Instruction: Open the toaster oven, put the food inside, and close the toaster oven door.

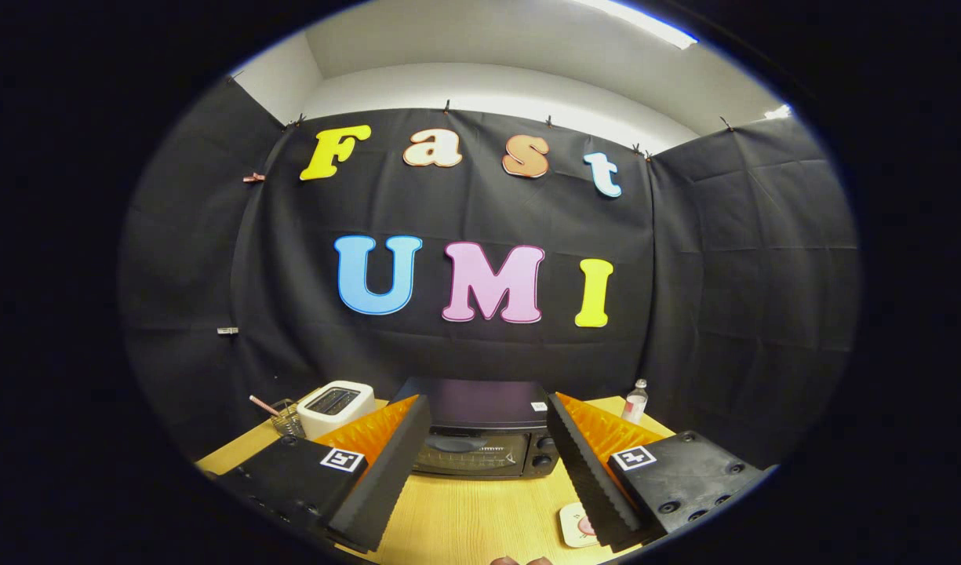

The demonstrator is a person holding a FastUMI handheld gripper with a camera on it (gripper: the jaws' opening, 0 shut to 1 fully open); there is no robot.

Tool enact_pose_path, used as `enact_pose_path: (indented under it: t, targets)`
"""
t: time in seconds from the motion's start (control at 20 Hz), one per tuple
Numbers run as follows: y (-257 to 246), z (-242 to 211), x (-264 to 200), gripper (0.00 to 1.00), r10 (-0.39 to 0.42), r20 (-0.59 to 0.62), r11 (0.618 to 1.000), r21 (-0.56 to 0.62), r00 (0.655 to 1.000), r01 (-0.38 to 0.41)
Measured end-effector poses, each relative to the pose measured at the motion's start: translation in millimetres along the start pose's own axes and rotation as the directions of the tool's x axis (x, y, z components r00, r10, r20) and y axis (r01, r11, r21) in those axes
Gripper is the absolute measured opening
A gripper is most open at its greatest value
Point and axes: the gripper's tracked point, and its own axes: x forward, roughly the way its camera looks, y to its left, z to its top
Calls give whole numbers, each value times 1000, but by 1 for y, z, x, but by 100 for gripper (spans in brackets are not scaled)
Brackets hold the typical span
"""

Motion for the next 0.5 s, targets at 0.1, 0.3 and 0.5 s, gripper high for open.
enact_pose_path:
  t: [0.1,0.3,0.5]
  targets:
    - [2,-1,1,98,-4,-10,1000,6,1000,4]
    - [-2,-9,10,98,-14,-32,1000,1,999,14]
    - [0,-34,31,98,-6,-102,1000,13,995,7]
